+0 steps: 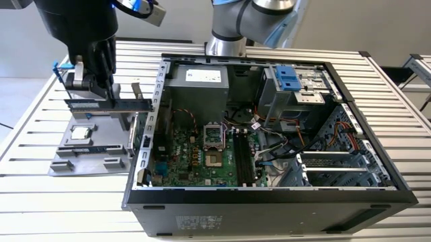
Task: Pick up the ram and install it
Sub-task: 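Pick up the ram and move it above insertion slot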
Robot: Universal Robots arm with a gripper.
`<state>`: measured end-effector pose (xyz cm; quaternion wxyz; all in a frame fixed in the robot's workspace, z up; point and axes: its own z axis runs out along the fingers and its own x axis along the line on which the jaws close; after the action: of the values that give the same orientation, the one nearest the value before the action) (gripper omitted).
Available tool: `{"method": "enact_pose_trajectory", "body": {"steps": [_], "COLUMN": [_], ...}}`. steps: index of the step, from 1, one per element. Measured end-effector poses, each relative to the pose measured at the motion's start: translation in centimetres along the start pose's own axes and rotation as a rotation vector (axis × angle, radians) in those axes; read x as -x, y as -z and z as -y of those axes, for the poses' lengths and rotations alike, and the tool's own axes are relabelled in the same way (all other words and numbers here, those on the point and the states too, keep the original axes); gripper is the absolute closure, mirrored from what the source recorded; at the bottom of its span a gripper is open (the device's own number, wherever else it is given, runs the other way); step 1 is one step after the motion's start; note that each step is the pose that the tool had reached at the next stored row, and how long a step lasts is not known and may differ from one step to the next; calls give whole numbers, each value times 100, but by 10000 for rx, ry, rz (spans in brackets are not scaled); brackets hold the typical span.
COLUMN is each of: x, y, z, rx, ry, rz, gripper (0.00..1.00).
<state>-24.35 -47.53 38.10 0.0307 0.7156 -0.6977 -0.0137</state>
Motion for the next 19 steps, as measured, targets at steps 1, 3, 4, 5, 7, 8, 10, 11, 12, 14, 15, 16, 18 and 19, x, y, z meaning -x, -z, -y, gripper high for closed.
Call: {"method": "enact_pose_trajectory", "body": {"steps": [1, 3, 4, 5, 7, 8, 10, 11, 12, 14, 15, 16, 18, 19], "x": [0, -1, -1, -2, -2, -2, -3, -3, -3, -4, -4, -5, -5, -5], "y": [1, 2, 2, 4, 5, 5, 7, 7, 8, 9, 10, 11, 12, 13], "z": [10, 30, 40, 59, 79, 88, 108, 119, 128, 150, 161, 173, 196, 208], "rx": [0, 1, 0, 1, 0, 1, 1, 1, 2, 1, 1, 2, 2, 2], "ry": [-3, -11, -14, -20, -27, -31, -38, -42, -46, -54, -58, -61, -69, -74], "rz": [-1, -2, -1, -3, -3, -4, -5, -5, -6, -6, -6, -7, -8, -8], "gripper": [100, 100, 100, 100, 100, 100, 100, 100, 100, 100, 100, 100, 100, 100]}}
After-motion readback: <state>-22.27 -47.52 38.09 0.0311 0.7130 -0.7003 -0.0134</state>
